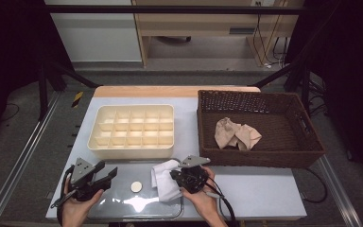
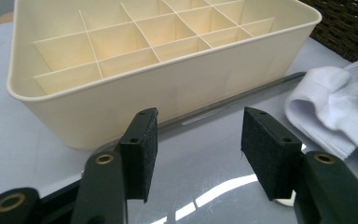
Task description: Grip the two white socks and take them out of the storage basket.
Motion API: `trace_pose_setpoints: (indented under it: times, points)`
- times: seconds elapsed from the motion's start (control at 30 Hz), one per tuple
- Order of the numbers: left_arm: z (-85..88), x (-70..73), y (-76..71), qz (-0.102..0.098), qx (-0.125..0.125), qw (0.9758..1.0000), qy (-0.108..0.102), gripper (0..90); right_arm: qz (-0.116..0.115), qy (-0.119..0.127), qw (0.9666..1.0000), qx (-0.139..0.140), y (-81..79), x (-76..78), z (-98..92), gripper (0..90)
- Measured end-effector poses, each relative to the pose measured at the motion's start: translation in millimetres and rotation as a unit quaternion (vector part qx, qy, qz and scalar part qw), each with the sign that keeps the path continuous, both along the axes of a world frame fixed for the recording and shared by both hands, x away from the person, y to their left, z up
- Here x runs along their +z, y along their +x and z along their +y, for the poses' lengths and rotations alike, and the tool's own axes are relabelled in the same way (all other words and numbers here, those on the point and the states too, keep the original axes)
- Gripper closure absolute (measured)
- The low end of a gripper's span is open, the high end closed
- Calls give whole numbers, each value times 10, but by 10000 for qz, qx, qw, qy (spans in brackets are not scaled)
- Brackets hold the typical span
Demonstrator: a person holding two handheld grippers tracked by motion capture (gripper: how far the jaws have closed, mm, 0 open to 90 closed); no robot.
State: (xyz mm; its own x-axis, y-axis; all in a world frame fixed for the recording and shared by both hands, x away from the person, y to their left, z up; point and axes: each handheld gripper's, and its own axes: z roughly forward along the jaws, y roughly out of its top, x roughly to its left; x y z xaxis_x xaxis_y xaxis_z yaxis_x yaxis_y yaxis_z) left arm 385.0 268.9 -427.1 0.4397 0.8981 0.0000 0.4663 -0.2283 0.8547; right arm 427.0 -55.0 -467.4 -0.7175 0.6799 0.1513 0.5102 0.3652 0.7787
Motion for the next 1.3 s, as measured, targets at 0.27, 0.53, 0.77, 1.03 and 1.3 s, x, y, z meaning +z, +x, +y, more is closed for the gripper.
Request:
trace_pose_setpoints:
  times: [0.27, 0.53, 0.77, 1.03, 1.3]
  points:
    - [-36, 44, 23, 13, -109, 9999, 73, 447, -236, 163, 9996, 23, -25, 174, -80, 748]
    - [-205, 142, 92, 19, -255, 9997, -51, 429, -630, 219, 9974, 274, -130, 464, -221, 640]
    - [-442, 86, 138, 242, -348, 9991, -91, 407, -542, 342, 9962, 597, -290, 392, -276, 609]
    - [-708, -70, 153, 497, -507, 9973, 209, 439, -163, 354, 9953, 892, -354, 233, -246, 651]
    - [-857, -206, 255, 767, -503, 9956, 188, 504, -111, 377, 9911, 1269, -432, 211, -171, 610]
